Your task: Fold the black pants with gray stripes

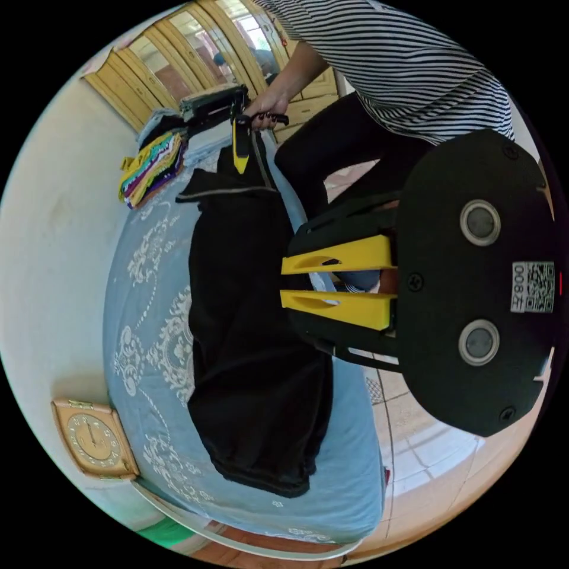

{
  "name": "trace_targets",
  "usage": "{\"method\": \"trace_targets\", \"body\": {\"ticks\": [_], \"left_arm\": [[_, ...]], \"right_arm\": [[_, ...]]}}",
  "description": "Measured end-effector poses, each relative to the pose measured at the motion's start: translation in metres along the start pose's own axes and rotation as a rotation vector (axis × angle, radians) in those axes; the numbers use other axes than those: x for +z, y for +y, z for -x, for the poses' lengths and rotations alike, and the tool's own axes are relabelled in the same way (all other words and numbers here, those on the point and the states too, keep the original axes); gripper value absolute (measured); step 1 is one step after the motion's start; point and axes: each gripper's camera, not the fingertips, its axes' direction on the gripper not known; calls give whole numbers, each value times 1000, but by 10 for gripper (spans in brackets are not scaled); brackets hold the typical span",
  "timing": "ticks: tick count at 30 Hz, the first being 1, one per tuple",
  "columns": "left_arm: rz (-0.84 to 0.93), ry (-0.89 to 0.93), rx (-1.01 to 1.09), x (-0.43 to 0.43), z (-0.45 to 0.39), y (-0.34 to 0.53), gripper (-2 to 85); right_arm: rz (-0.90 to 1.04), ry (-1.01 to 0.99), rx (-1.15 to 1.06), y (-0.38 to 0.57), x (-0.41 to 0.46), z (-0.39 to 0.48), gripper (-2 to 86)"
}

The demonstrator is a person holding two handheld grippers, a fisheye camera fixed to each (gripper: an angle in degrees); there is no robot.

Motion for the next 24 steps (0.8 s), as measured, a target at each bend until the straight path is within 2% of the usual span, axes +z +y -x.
{"method": "trace_targets", "body": {"ticks": [5,10,16,20,24], "left_arm": [[39,121,236,79,-31,-64,67],[100,63,297,141,-28,-105,74],[169,69,228,201,8,-124,67],[166,65,228,228,31,-131,55],[161,79,245,250,50,-138,34]], "right_arm": [[-83,279,167,-55,-65,-35,53],[-29,469,265,-112,-87,-52,74],[24,539,326,-147,-99,-58,81],[104,547,364,-154,-95,-66,79],[105,595,381,-150,-104,-65,65]]}}
